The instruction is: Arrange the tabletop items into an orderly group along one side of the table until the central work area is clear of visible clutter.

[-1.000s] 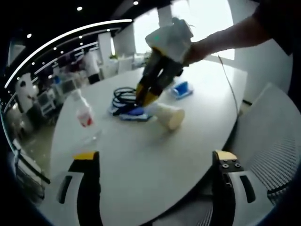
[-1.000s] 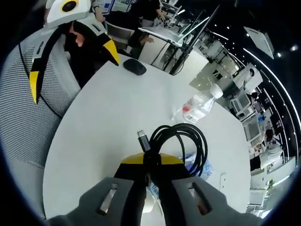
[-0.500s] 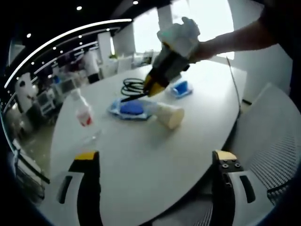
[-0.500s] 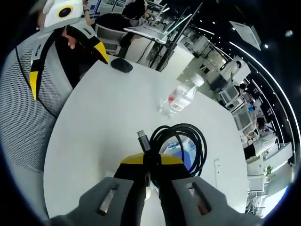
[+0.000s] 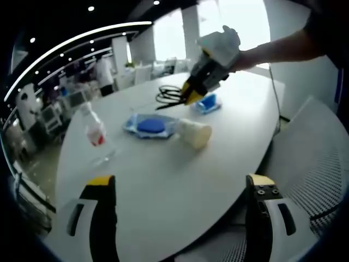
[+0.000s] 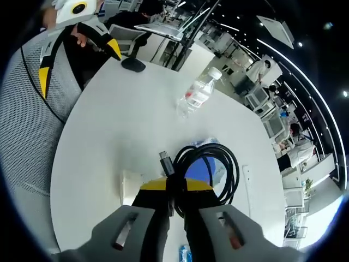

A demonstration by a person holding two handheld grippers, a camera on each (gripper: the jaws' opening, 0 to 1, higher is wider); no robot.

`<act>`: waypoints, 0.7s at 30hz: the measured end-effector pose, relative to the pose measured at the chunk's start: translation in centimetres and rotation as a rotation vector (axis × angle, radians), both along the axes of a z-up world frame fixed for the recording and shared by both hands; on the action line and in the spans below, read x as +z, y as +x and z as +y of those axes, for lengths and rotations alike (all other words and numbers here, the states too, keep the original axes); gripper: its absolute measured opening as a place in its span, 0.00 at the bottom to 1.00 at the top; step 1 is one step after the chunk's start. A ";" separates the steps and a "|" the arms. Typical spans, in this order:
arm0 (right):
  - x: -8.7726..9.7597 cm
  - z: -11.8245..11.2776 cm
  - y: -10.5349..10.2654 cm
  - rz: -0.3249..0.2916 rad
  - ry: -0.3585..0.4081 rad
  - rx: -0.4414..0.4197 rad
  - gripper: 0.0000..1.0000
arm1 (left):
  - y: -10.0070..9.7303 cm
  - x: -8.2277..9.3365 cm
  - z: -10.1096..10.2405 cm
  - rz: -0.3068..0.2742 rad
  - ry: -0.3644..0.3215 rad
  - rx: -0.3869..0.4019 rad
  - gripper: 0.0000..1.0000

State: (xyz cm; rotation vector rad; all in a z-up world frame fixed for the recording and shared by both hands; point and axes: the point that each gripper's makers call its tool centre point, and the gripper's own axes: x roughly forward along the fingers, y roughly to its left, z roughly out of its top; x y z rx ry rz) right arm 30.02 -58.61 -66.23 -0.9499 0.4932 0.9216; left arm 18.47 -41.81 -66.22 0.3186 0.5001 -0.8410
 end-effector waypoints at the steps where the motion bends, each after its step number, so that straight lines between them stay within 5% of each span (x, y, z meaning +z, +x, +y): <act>1: 0.0 -0.2 0.0 0.001 -0.001 -0.005 0.06 | 0.0 0.0 0.0 0.001 -0.001 0.000 0.96; 21: -1.6 -5.3 -1.9 0.033 -0.029 -0.109 0.06 | -0.2 -0.2 -0.2 0.009 0.005 -0.022 0.96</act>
